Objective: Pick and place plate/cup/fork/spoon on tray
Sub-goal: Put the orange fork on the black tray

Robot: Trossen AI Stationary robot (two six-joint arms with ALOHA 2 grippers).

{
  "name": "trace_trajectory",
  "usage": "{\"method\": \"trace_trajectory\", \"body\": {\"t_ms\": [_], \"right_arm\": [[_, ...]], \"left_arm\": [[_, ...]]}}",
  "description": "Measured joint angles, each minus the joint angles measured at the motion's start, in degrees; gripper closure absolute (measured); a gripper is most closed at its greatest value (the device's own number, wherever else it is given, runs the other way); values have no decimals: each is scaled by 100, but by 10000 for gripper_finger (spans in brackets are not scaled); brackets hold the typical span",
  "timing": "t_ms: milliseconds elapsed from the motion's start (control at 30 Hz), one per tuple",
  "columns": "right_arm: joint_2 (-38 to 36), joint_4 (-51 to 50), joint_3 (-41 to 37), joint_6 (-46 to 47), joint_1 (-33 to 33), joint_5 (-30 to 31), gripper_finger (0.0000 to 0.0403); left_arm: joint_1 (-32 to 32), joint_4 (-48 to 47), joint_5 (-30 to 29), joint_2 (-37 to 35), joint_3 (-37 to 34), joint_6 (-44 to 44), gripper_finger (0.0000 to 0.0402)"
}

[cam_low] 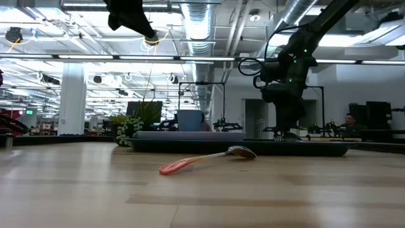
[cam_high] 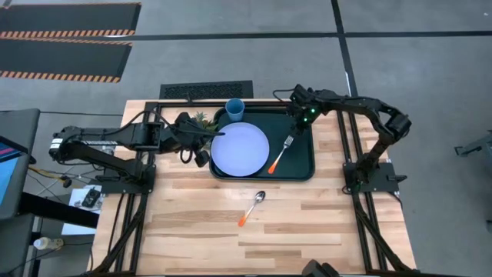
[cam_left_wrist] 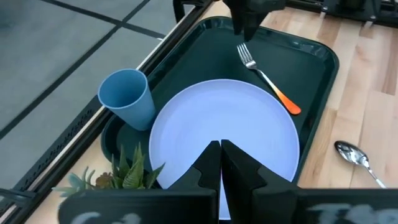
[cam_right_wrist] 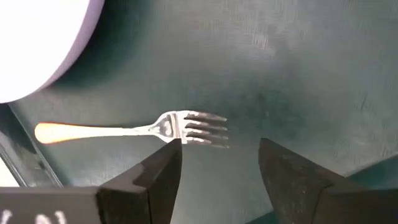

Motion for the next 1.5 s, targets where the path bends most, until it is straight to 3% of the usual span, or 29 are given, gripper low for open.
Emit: {"method": "trace_trajectory", "body": {"t_ms": [400, 733, 867, 1233, 1500], "right_arm": [[20, 430, -231, -125, -9, -13, 176], [483, 463, -222, -181, 39, -273, 182], [471, 458, -220, -291, 37, -278, 217], [518, 471, -207, -452, 35, -360, 385], [514, -175, 519, -1046, -159, -305, 397]], "left_arm": [[223, 4, 106, 0, 1, 68, 401], [277, 4, 106, 0, 1, 127, 401], [277, 4, 106, 0, 1, 210, 401], [277, 3, 45, -1, 1, 214, 401], [277, 0, 29, 0, 1, 275, 402]]}}
